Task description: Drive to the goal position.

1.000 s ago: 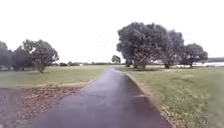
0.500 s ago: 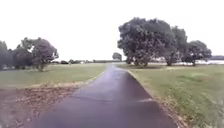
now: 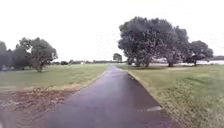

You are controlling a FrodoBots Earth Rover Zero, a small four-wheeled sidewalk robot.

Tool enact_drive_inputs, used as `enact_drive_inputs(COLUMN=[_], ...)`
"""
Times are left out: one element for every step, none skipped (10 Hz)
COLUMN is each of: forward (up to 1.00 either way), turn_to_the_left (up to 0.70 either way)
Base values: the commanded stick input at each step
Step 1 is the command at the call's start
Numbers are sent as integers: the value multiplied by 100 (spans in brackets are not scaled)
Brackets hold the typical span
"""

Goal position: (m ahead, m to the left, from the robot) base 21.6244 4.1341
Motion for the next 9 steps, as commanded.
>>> enact_drive_inputs(forward=[70, 70, 70, 70, 70, 70, 70, 70, 70], turn_to_the_left=[14, 14, 0, 0, 0, 0, 0, 0, 0])
